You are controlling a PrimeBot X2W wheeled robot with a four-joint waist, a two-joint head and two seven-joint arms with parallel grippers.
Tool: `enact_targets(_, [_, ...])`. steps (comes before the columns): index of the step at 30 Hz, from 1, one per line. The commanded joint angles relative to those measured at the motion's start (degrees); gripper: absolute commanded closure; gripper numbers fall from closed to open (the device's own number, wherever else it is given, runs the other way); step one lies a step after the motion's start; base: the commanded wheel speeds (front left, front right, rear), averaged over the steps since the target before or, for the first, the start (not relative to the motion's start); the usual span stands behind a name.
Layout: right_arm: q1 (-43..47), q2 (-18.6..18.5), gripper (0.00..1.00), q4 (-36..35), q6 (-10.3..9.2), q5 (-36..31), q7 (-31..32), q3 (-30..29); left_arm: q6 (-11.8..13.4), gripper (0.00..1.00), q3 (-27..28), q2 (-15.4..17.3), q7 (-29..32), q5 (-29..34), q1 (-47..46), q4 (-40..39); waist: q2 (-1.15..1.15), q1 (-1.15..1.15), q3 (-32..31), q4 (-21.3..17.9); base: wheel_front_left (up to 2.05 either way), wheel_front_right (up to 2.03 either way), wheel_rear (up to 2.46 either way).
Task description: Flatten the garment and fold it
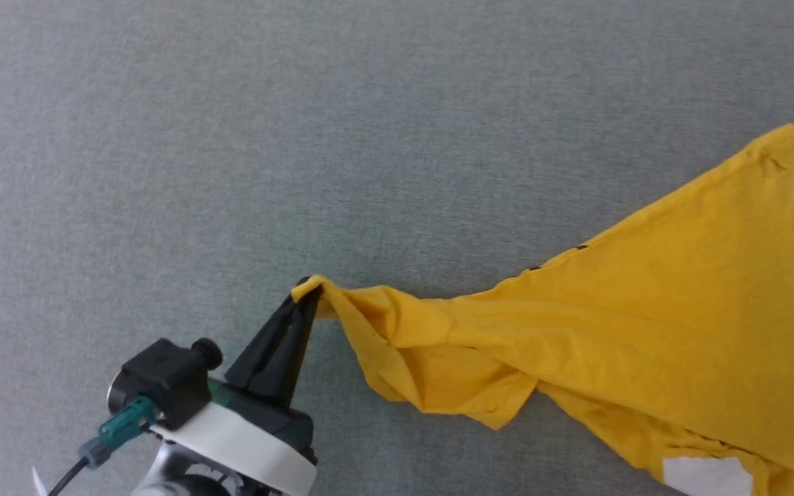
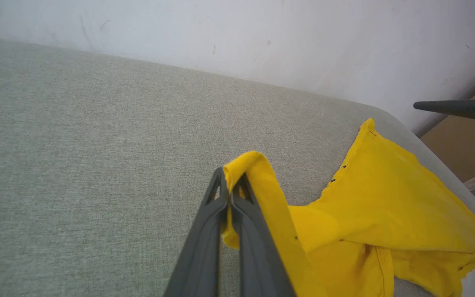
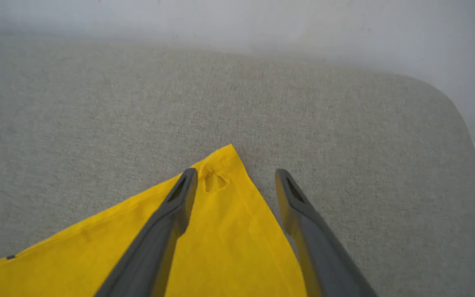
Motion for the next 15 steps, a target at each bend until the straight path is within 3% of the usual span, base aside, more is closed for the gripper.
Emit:
enact_targets(1, [-1.28, -1.06, 0.0, 1.79, -0.05, -0.86, 0.37, 0.79, -0.51, 1.0, -0.39, -0.37, -0.1, 0.4, -1.21, 0.4, 0.0, -0.01, 1.44, 1.78, 0.0, 0.0, 0.0])
enact_targets(15, [-5.0, -8.85, 0.0, 15.66, -0.05, -2.11, -0.2, 6.14, -1.41, 1.0, -2.71, -1.72, -0.74, 0.46, -4.59, 2.75, 0.0, -0.01, 4.91, 6.4, 0.0, 0.0, 0.0])
